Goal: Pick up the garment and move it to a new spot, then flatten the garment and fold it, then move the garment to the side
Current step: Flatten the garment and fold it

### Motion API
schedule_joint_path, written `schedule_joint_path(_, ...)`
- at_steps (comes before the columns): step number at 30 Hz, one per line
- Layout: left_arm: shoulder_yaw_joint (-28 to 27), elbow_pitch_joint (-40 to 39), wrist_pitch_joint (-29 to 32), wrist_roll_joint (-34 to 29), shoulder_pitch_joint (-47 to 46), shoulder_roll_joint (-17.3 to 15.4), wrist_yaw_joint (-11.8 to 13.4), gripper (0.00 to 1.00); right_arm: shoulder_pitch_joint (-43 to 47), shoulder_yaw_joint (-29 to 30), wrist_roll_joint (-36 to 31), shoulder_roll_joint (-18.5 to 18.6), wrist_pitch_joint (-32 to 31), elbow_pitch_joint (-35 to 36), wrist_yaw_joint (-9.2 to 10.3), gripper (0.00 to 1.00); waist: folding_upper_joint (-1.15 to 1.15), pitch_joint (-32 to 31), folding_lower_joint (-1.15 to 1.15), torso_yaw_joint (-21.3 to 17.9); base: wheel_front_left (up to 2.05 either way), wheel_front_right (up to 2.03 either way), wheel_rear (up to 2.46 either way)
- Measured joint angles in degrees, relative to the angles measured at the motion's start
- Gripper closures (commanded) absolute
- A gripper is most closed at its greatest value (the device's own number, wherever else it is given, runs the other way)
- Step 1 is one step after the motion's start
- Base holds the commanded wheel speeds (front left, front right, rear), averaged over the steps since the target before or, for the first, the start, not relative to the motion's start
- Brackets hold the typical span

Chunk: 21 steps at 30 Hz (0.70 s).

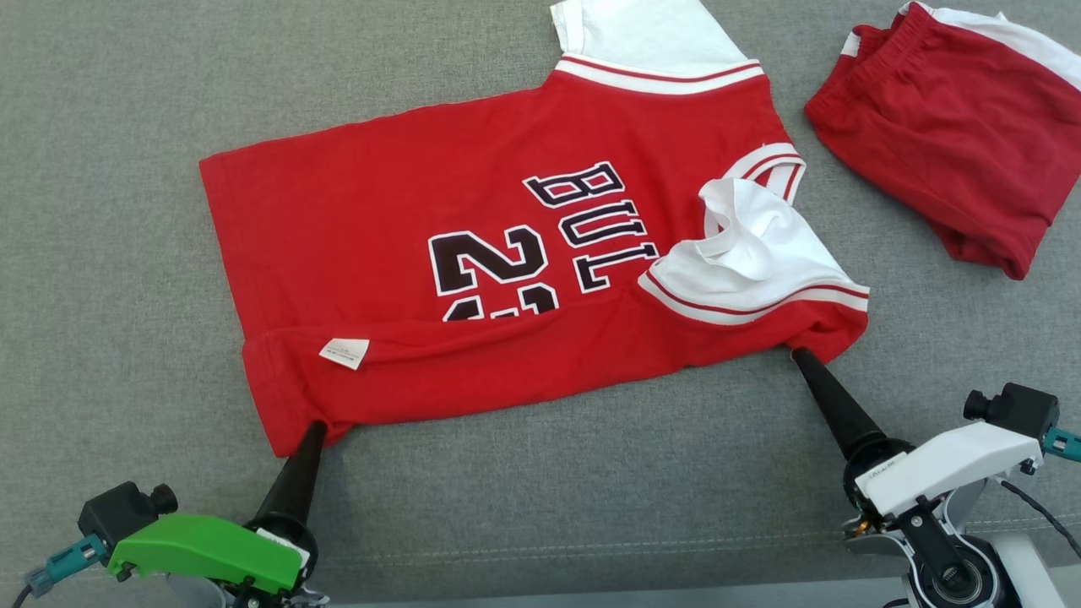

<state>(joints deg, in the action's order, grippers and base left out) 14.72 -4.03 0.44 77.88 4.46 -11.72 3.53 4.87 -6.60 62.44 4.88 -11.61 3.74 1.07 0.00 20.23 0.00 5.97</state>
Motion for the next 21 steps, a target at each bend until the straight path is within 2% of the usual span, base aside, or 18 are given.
schedule_joint_path(7, -0.02, 0.14, -0.05, -0.09, -0.15, -0.2, -0.53, 0.58, -0.34, -0.27, -0.27, 0.08, 0.05, -0.44, -0.19, 0.0, 0.0, -0.02, 0.0, 0.08, 0.0, 0.0, 0.0)
schedule_joint_path(11, 0.22, 0.15, 0.18, -0.51, -0.31, -1.04, -1.01, 0.67, -0.93, -0.48, -0.51, 0.31, 0.07, -0.64, -0.54, 0.0, 0.0, -0.04, 0.0, 0.08, 0.0, 0.0, 0.0)
schedule_joint_path(15, 0.16, 0.15, 0.53, -0.58, -0.82, -2.03, -1.03, 0.71, -1.0, -0.51, -0.52, 0.56, 0.07, -0.91, -0.55, 0.0, 0.0, -0.07, 0.0, 0.11, 0.0, 0.0, 0.0)
schedule_joint_path(17, 0.05, 0.15, 0.55, -0.68, -1.12, -2.41, -1.05, 0.72, -1.13, -0.53, -0.57, 0.6, 0.05, -1.03, -0.55, 0.13, 0.0, -0.07, 0.0, 0.12, 0.0, 0.0, 0.0)
schedule_joint_path(21, -0.16, 0.14, 1.07, -0.93, -1.18, -3.2, -1.05, 0.73, -1.53, -0.49, -0.91, 0.89, 0.07, -1.22, -0.58, 0.27, 0.0, -0.02, 0.0, 0.13, 0.0, 0.0, 0.0)
